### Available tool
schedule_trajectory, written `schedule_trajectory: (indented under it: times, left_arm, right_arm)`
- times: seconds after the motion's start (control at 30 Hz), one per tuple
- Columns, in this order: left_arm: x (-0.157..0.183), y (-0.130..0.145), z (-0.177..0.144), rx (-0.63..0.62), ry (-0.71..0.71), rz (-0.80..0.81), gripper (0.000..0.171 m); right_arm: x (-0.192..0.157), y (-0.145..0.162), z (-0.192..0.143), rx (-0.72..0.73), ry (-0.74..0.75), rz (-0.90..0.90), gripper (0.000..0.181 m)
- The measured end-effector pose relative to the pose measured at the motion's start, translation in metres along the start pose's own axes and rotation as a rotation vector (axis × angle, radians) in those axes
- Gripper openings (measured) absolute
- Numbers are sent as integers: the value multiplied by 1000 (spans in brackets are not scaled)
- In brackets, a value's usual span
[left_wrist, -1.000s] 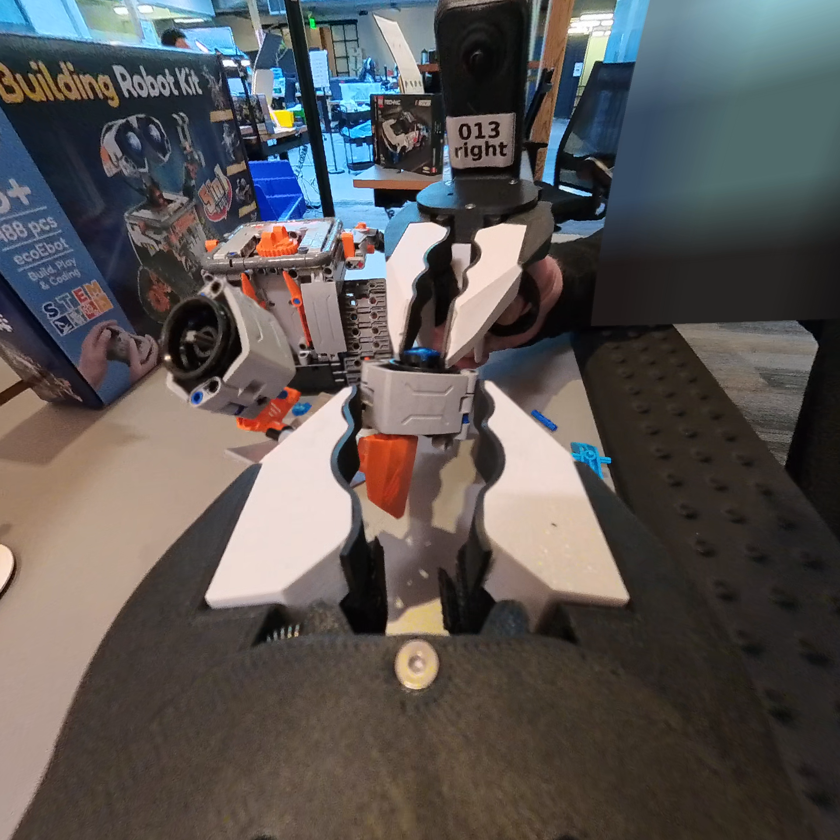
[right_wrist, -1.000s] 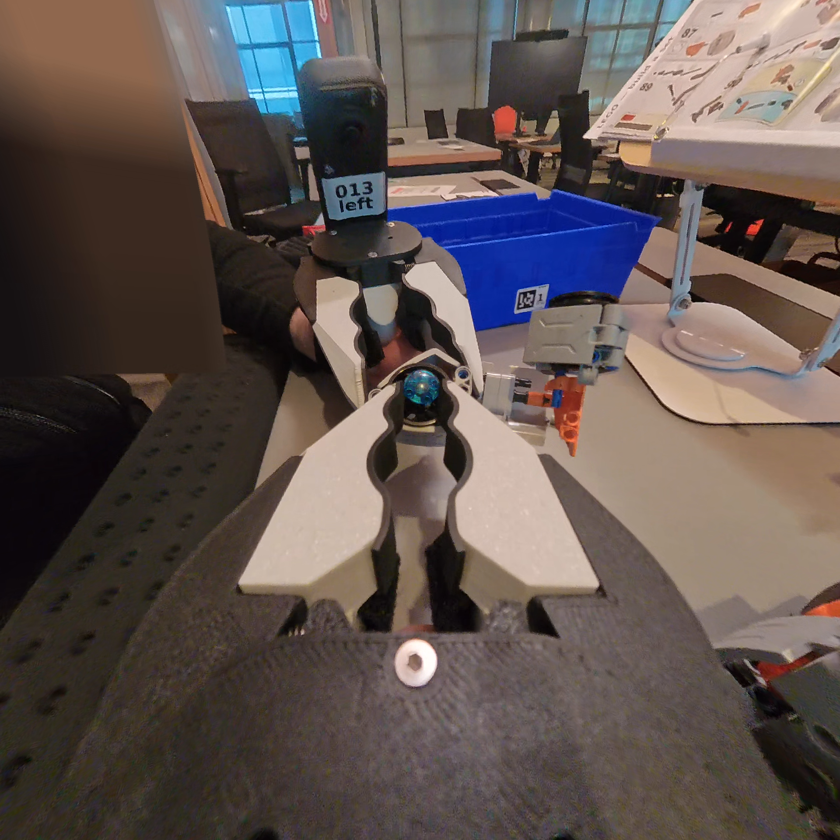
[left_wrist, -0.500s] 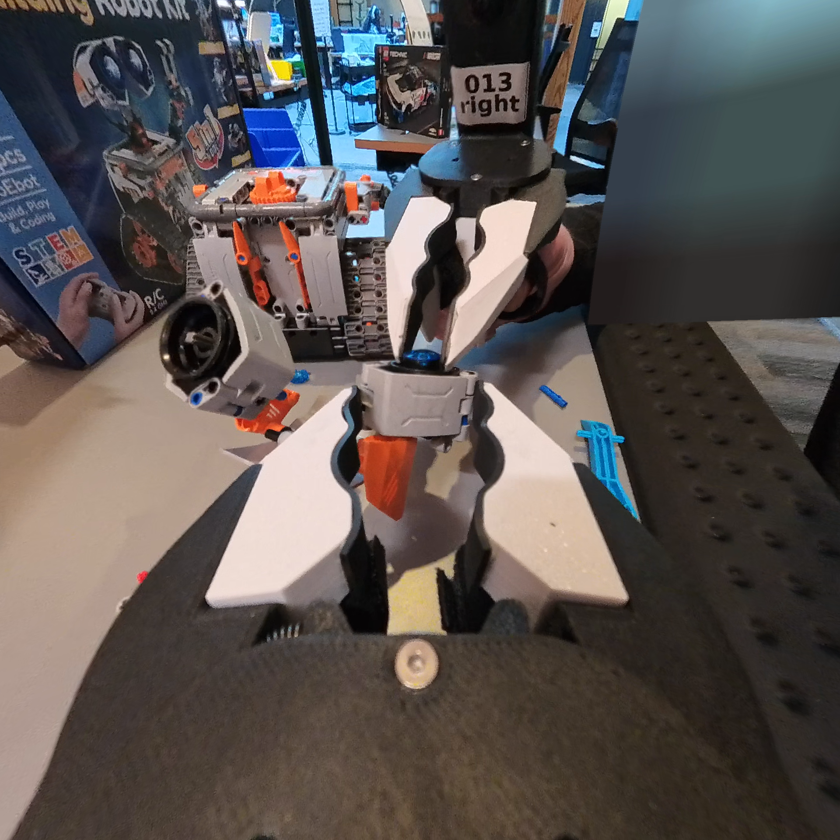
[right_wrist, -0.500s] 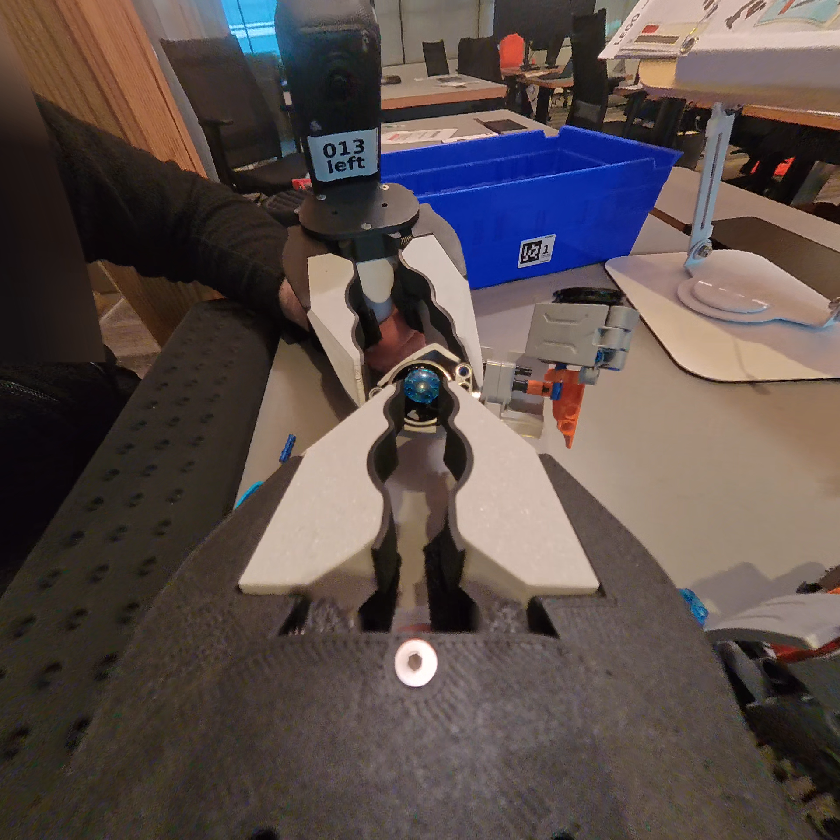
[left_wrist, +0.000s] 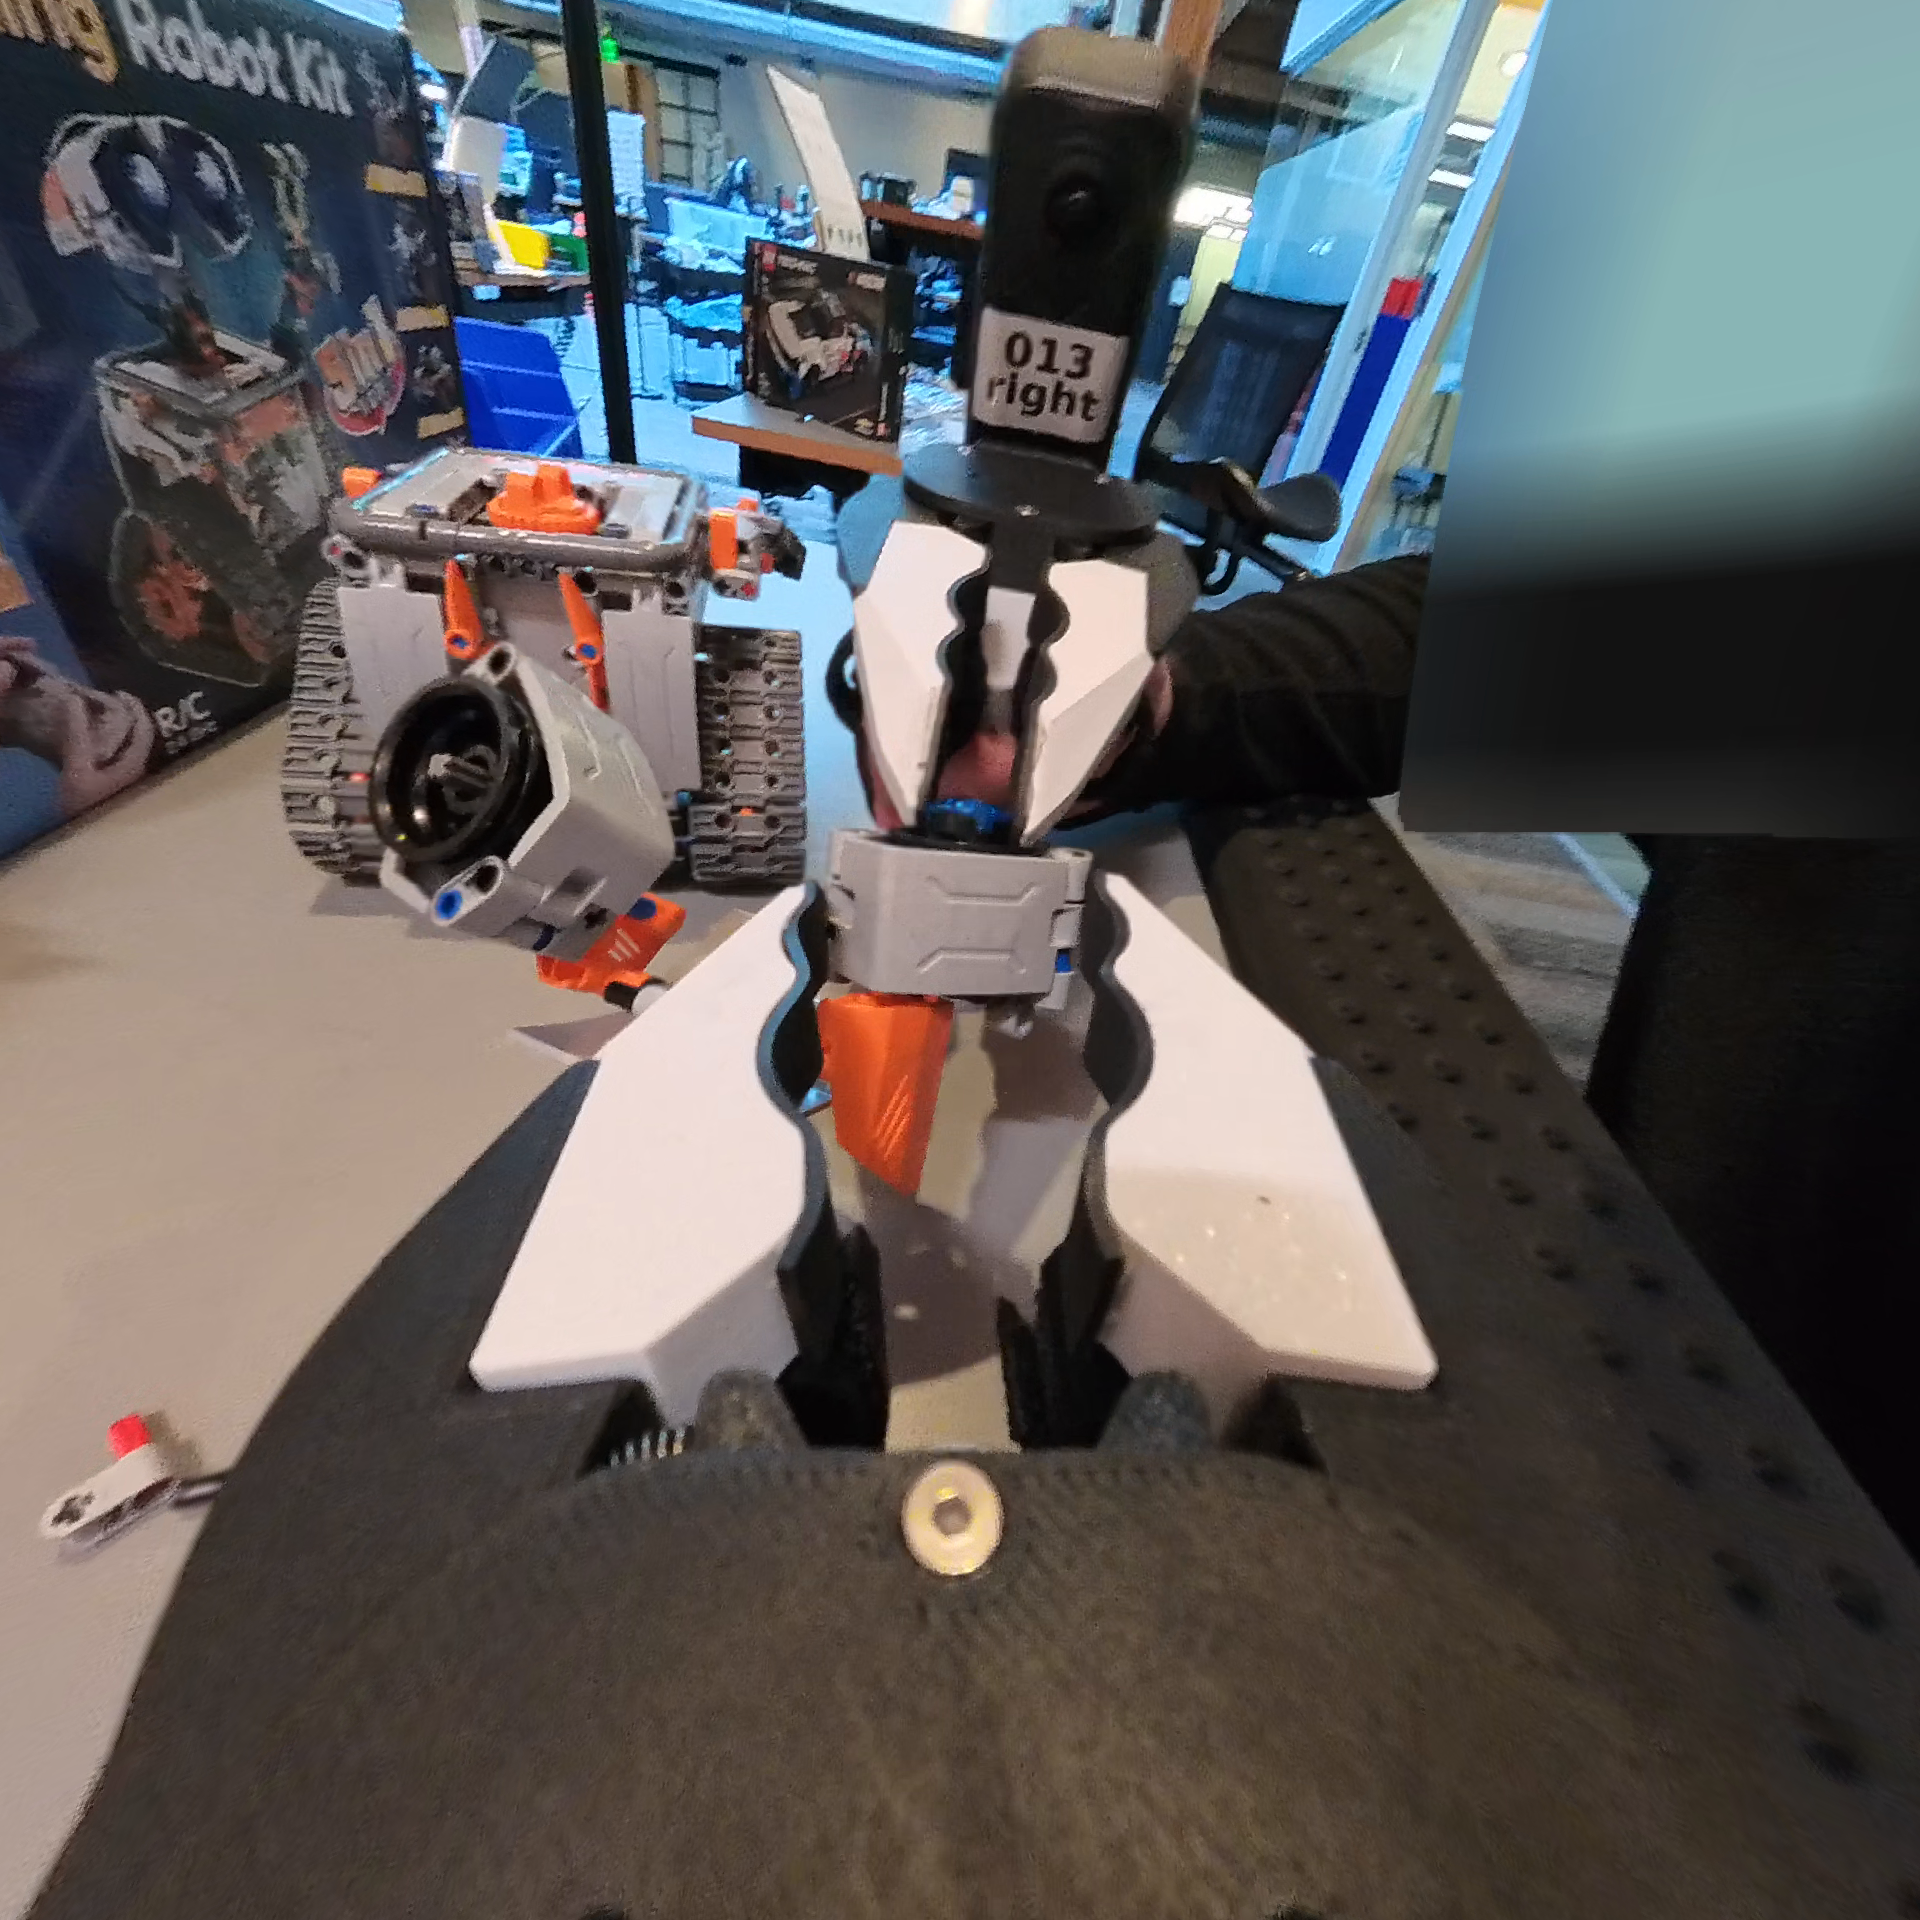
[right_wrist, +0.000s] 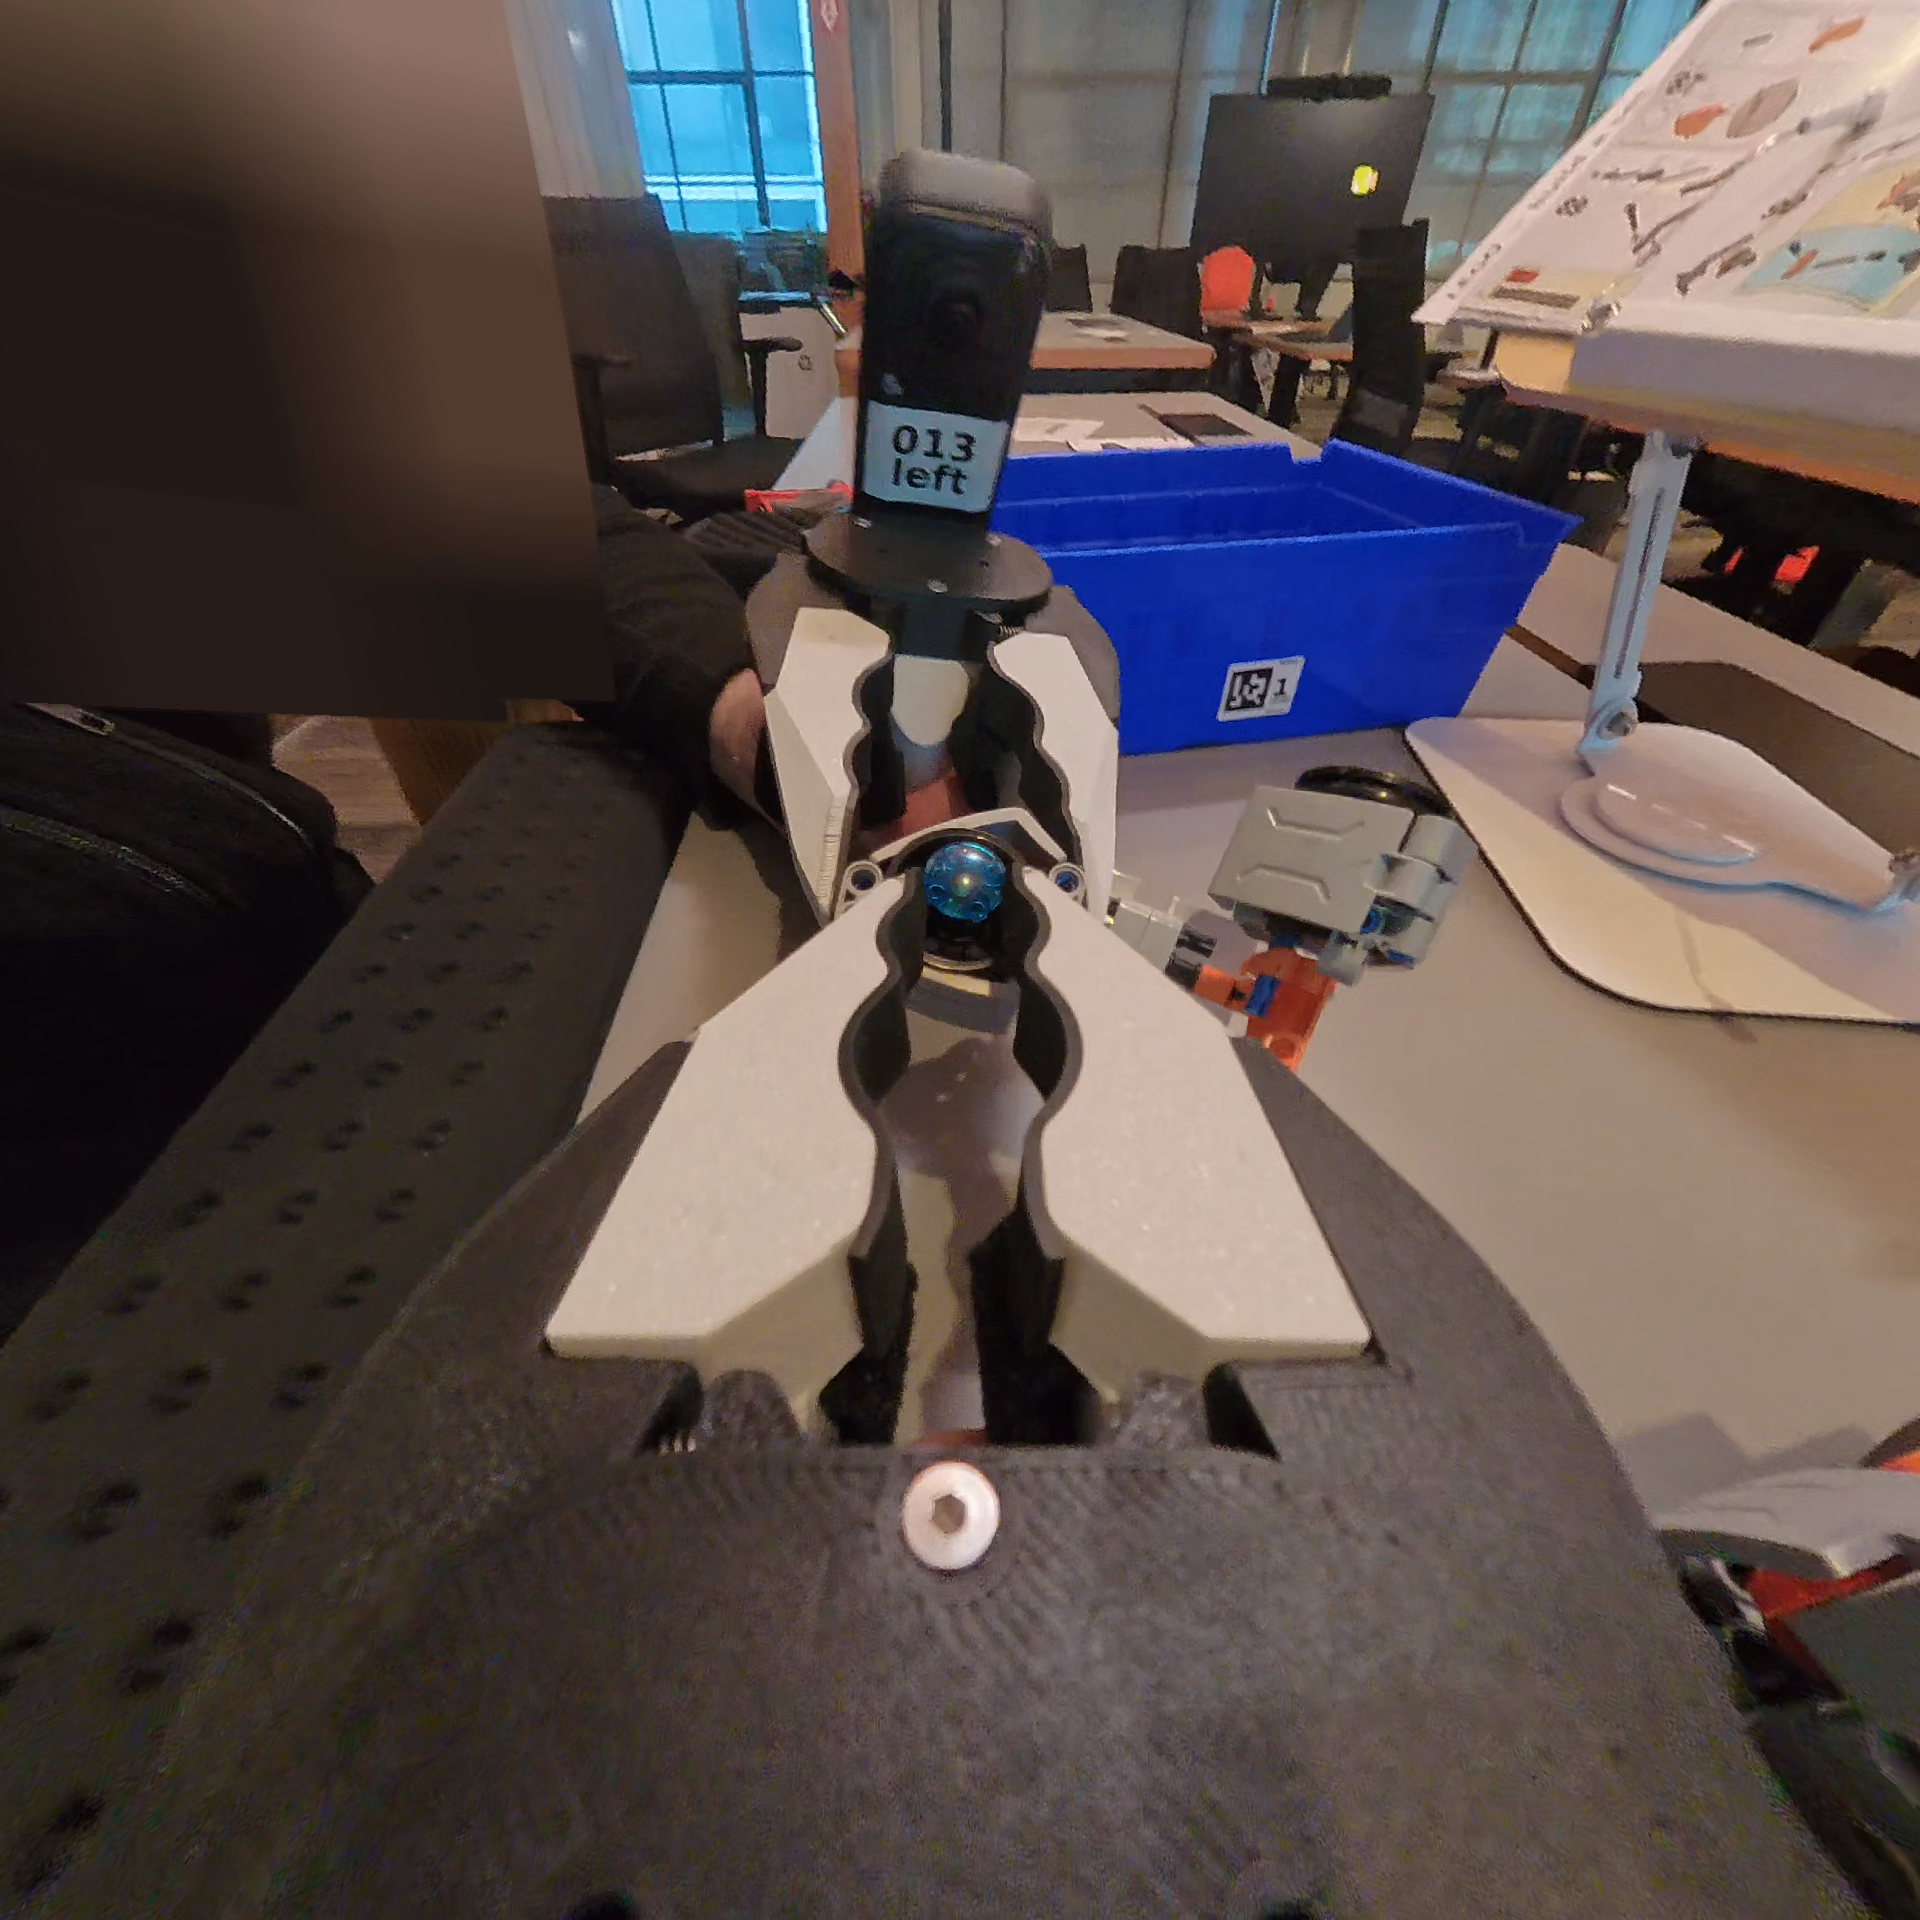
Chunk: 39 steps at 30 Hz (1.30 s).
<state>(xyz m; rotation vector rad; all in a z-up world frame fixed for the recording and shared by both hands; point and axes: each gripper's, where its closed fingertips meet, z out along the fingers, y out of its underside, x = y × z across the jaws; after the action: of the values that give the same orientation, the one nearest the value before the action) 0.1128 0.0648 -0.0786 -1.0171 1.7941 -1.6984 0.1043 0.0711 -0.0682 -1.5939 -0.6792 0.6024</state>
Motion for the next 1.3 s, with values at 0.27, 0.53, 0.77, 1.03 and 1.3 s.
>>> schedule_trajectory:
  times: [0.27, 0.53, 0.77, 1.03, 1.3]
  left_arm:
    - [19, 3, 4, -19, 115, 3, 46]
    - [22, 8, 7, -46, 125, 27, 46]
    - [1, -2, 1, -13, -16, 54, 46]
    - [-18, -8, -5, -26, -186, 142, 46]
    - [-29, -11, -6, -123, -390, 350, 46]
  right_arm:
    - [-18, 0, -4, -17, -128, -25, 13]
    - [-24, 6, -6, -58, -166, -43, 13]
    - [-1, -2, -1, 6, -30, 43, 13]
    - [18, -7, 3, 27, 137, 168, 13]
    - [28, -8, 3, 92, 192, 296, 13]
